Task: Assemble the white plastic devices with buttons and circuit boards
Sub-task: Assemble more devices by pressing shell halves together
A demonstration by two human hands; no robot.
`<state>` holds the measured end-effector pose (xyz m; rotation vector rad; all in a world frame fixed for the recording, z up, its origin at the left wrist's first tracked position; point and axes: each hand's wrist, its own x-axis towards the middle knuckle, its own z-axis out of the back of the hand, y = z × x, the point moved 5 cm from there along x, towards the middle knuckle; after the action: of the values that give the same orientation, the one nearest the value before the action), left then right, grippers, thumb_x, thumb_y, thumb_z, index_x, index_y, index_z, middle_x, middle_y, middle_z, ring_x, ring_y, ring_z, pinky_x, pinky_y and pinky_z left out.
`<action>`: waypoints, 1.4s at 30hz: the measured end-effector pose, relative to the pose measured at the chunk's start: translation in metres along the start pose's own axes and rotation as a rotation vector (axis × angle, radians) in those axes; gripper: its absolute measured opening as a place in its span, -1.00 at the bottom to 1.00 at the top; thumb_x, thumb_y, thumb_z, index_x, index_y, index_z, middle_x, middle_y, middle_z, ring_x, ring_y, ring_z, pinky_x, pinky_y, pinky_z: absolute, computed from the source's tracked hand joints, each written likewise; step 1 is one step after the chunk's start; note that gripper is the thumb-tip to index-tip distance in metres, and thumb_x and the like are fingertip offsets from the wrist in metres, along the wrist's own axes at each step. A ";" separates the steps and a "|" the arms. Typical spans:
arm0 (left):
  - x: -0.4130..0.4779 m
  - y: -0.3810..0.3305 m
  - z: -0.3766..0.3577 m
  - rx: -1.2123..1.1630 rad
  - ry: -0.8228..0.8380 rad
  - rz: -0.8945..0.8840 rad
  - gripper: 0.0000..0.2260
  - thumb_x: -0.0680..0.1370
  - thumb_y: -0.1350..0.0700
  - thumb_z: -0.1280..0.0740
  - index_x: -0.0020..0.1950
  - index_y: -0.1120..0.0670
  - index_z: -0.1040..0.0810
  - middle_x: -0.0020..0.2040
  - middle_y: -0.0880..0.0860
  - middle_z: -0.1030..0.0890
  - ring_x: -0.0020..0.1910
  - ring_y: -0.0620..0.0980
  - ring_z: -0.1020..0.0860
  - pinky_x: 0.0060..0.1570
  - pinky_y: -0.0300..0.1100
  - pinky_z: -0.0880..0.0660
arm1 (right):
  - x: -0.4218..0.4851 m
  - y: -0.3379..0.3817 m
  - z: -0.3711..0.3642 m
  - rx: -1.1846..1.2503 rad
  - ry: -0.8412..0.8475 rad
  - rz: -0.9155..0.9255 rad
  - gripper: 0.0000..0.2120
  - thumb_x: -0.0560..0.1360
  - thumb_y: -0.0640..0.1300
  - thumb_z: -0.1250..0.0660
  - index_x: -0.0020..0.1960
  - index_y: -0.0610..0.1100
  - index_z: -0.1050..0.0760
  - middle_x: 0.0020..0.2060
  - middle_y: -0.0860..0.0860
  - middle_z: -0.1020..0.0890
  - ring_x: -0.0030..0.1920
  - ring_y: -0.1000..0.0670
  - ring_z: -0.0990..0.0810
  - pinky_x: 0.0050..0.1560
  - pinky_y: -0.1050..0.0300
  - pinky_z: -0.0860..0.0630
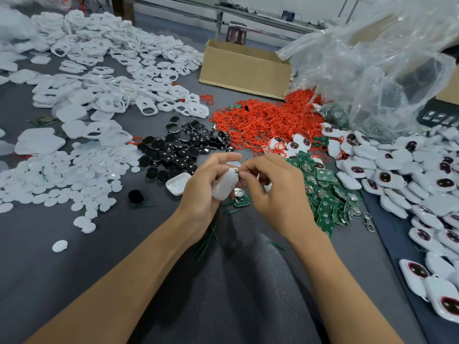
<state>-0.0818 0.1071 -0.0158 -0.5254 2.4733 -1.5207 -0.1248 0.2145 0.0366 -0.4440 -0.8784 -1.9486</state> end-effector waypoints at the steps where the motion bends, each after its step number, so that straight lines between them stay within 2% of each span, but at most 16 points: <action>1: 0.000 0.001 0.000 -0.017 0.003 0.006 -0.72 0.55 0.27 -0.07 0.07 0.13 -0.56 -0.18 0.10 -0.56 -0.33 -0.09 -0.51 -0.36 -0.27 -0.40 | 0.000 0.001 -0.001 -0.016 0.002 0.011 -0.97 0.45 -0.30 -0.38 -0.15 -0.22 -0.59 -0.26 -0.03 -0.57 -0.24 0.04 -0.38 -0.17 0.21 -0.33; 5: -0.001 0.006 -0.001 -0.063 -0.018 0.052 -0.69 0.53 0.25 -0.04 0.05 0.14 -0.56 -0.22 0.09 -0.54 -0.37 -0.08 -0.47 -0.39 -0.28 -0.39 | -0.002 0.004 -0.004 -0.034 0.010 0.036 -0.96 0.45 -0.29 -0.37 -0.13 -0.22 -0.60 -0.27 -0.09 -0.56 -0.23 -0.07 -0.47 -0.18 0.18 -0.34; 8: -0.002 0.005 0.000 -0.031 -0.048 0.048 -0.69 0.54 0.23 -0.03 -0.01 0.15 -0.57 -0.24 0.13 -0.53 -0.43 -0.04 -0.43 -0.46 -0.23 -0.29 | -0.002 0.008 -0.006 -0.027 0.011 0.051 -0.94 0.43 -0.33 -0.38 -0.14 -0.22 -0.61 -0.29 -0.09 -0.55 -0.23 -0.08 -0.47 -0.19 0.22 -0.30; 12: -0.007 -0.001 0.002 0.026 -0.090 -0.011 -0.70 0.56 0.21 -0.03 -0.12 0.18 -0.56 -0.37 0.19 -0.47 -0.57 0.01 -0.37 -0.56 -0.30 -0.22 | -0.003 0.015 -0.009 -0.059 0.032 0.086 -0.95 0.39 -0.34 -0.39 -0.18 -0.23 -0.59 -0.31 -0.08 -0.55 -0.24 -0.15 -0.48 -0.21 0.06 -0.37; 15: -0.009 -0.008 0.004 0.063 -0.136 -0.118 -0.75 0.49 0.18 -0.11 -0.05 0.30 -0.51 -0.34 0.32 -0.43 -0.53 0.06 -0.36 -0.52 -0.26 -0.28 | -0.004 0.021 -0.007 -0.097 0.019 0.114 -0.96 0.39 -0.28 -0.38 -0.18 -0.19 -0.59 -0.32 -0.02 -0.55 -0.26 -0.13 -0.46 -0.31 0.00 -0.41; 17: -0.008 -0.012 0.006 0.109 -0.168 -0.194 -0.70 0.40 0.17 -0.12 -0.05 0.34 -0.50 -0.34 0.43 -0.42 -0.44 0.13 -0.37 -0.49 -0.22 -0.34 | -0.004 0.022 -0.006 -0.080 0.014 0.111 -0.95 0.38 -0.28 -0.37 -0.18 -0.18 -0.59 -0.33 0.02 -0.53 -0.27 -0.09 -0.46 -0.33 0.02 -0.42; 20: -0.007 -0.013 0.009 0.184 -0.219 -0.245 -0.74 0.45 0.18 -0.11 -0.19 0.24 -0.57 -0.34 0.38 -0.51 -0.41 0.16 -0.45 -0.44 -0.12 -0.40 | -0.005 0.023 -0.007 -0.032 0.024 0.070 -0.93 0.37 -0.32 -0.39 -0.20 -0.19 -0.58 -0.37 0.11 -0.40 -0.32 0.04 -0.37 -0.34 0.09 -0.40; 23: -0.010 -0.019 0.012 0.396 -0.240 -0.374 -0.73 0.47 0.22 -0.12 -0.30 0.21 -0.58 -0.34 0.20 -0.59 -0.38 0.20 -0.55 -0.43 0.01 -0.48 | -0.004 0.021 -0.008 -0.036 0.056 0.022 -0.91 0.37 -0.31 -0.41 -0.24 -0.15 -0.57 -0.41 0.15 -0.32 -0.36 0.11 -0.27 -0.37 0.16 -0.27; 25: -0.015 -0.026 0.012 0.693 -0.257 -0.511 -0.80 0.41 0.32 -0.17 -0.28 0.23 -0.58 -0.25 0.20 -0.61 -0.28 0.20 -0.57 -0.29 0.02 -0.50 | -0.003 0.019 -0.008 -0.043 0.087 -0.013 -0.89 0.37 -0.30 -0.40 -0.27 -0.12 -0.57 -0.46 0.13 -0.34 -0.41 0.10 -0.26 -0.39 0.14 -0.26; 27: -0.017 -0.030 0.010 0.798 -0.251 -0.563 -0.83 0.36 0.33 -0.18 -0.30 0.26 -0.56 -0.26 0.22 -0.57 -0.27 0.17 -0.54 -0.26 0.02 -0.45 | -0.002 0.018 -0.008 -0.047 0.125 -0.033 -0.89 0.37 -0.29 -0.39 -0.26 -0.11 -0.57 -0.48 0.10 -0.40 -0.43 0.05 -0.31 -0.41 0.10 -0.34; 29: -0.018 -0.030 0.006 0.700 -0.264 -0.548 -0.79 0.40 0.24 -0.16 -0.37 0.31 -0.46 -0.36 0.27 -0.48 -0.35 0.19 -0.42 -0.35 0.05 -0.35 | -0.003 0.017 -0.010 -0.064 0.174 -0.045 -0.92 0.38 -0.28 -0.37 -0.22 -0.13 -0.56 -0.46 0.01 -0.52 -0.42 -0.06 -0.39 -0.37 0.02 -0.43; 31: -0.020 -0.031 0.005 0.582 -0.292 -0.551 -0.75 0.42 0.16 -0.14 -0.34 0.32 -0.40 -0.38 0.24 -0.44 -0.34 0.17 -0.36 -0.35 0.01 -0.28 | -0.003 0.017 -0.012 -0.080 0.199 -0.052 -0.94 0.38 -0.28 -0.33 -0.20 -0.16 -0.55 -0.42 -0.06 -0.59 -0.39 -0.17 -0.46 -0.35 -0.04 -0.46; 34: -0.022 -0.032 0.006 0.599 -0.302 -0.555 -0.82 0.42 0.20 -0.13 -0.31 0.28 -0.39 -0.38 0.15 -0.43 -0.35 0.11 -0.36 -0.36 -0.05 -0.28 | -0.004 0.020 -0.013 -0.057 0.188 -0.040 -0.90 0.32 -0.34 -0.31 -0.22 -0.19 -0.55 -0.43 -0.04 -0.56 -0.39 -0.16 -0.46 -0.35 -0.03 -0.46; 39: -0.019 -0.027 0.006 0.499 -0.262 -0.462 -0.78 0.44 0.16 -0.10 -0.33 0.27 -0.33 -0.36 0.21 -0.38 -0.33 0.21 -0.36 -0.37 0.12 -0.31 | -0.005 0.017 -0.017 -0.014 0.184 -0.053 -0.89 0.31 -0.37 -0.30 -0.22 -0.22 -0.56 -0.40 -0.09 -0.62 -0.38 -0.19 -0.50 -0.36 -0.03 -0.46; 41: -0.017 -0.023 0.006 0.485 -0.223 -0.413 -0.79 0.45 0.15 -0.09 -0.35 0.21 -0.35 -0.35 0.16 -0.39 -0.35 0.18 -0.37 -0.46 0.07 -0.35 | -0.006 0.015 -0.017 -0.003 0.186 -0.061 -0.87 0.33 -0.39 -0.31 -0.22 -0.21 -0.58 -0.39 -0.09 -0.64 -0.38 -0.20 -0.51 -0.35 -0.04 -0.47; 42: -0.016 -0.023 0.005 0.492 -0.202 -0.399 -0.79 0.46 0.17 -0.09 -0.36 0.18 -0.37 -0.34 0.16 -0.39 -0.39 0.10 -0.38 -0.53 0.00 -0.34 | -0.007 0.014 -0.017 0.002 0.188 -0.066 -0.87 0.35 -0.39 -0.32 -0.21 -0.21 -0.59 -0.38 -0.09 -0.64 -0.37 -0.21 -0.52 -0.34 -0.04 -0.48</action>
<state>-0.0607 0.1000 0.0019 -1.0517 1.8184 -2.0145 -0.1089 0.2019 0.0264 -0.2284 -0.7823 -2.0119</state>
